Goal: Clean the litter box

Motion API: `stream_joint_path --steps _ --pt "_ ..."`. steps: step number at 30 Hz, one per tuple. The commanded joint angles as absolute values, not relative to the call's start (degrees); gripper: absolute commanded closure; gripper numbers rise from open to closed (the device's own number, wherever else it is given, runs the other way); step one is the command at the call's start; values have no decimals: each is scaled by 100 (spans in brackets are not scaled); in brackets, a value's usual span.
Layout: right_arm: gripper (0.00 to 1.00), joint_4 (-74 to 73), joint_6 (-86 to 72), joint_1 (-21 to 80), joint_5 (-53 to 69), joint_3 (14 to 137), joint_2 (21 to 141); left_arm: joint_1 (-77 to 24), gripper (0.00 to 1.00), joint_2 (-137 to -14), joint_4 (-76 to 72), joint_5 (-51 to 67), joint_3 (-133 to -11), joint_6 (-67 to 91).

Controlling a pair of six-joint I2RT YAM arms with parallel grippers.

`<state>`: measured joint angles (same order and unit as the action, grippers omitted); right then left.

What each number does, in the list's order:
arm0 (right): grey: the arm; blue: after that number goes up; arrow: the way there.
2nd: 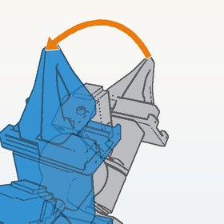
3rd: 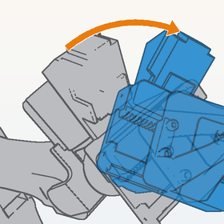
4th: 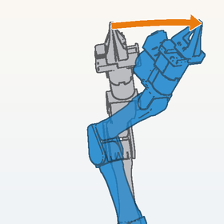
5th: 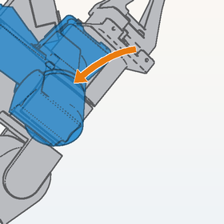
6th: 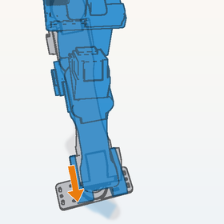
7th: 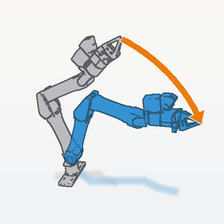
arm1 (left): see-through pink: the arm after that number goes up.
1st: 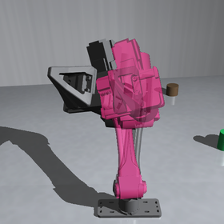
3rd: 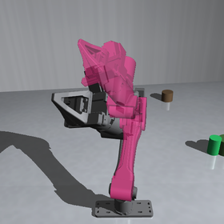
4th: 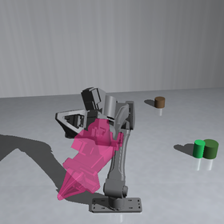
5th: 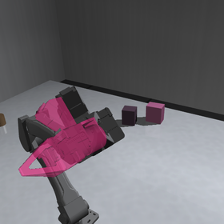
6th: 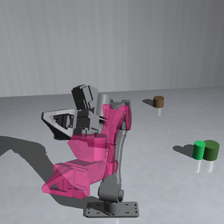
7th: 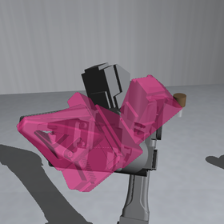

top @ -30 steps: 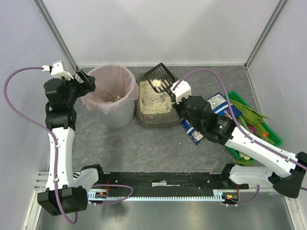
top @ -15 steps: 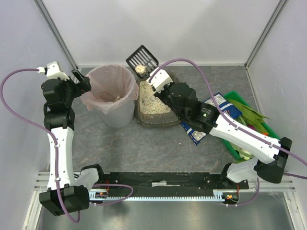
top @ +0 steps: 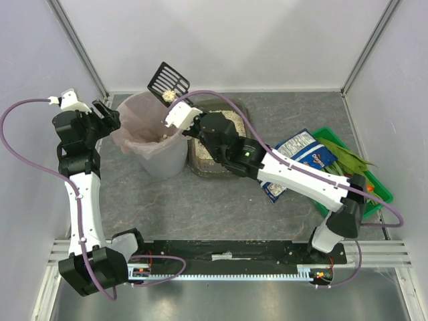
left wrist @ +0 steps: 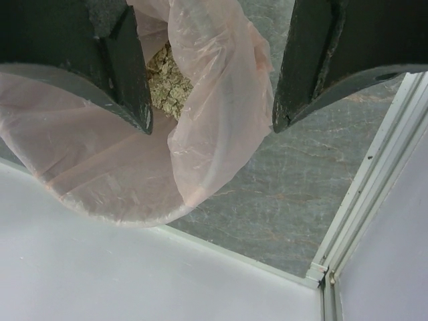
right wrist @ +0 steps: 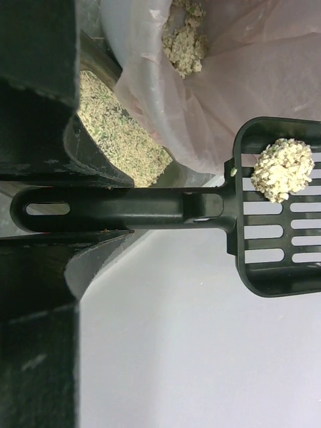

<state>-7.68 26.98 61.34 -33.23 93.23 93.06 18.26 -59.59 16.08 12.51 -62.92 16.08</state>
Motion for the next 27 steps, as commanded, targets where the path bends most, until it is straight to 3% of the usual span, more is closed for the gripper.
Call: stream_joint_path --steps 1,13,23,27 --pt "100 -255 3418 6196 -3585 9940 9684 1863 24 -6126 1459 1424 -6381 1652" --pt "100 1317 6192 6723 -4789 10020 10625 1854 31 -6275 1459 1740 -6416 1749" --pt "100 4584 9743 7137 -5379 9264 11355 1855 34 -6214 1415 1828 -6390 1802" --pt "100 5114 10308 7198 -5282 9123 11435 1855 34 -6205 1397 1863 -6381 1828"
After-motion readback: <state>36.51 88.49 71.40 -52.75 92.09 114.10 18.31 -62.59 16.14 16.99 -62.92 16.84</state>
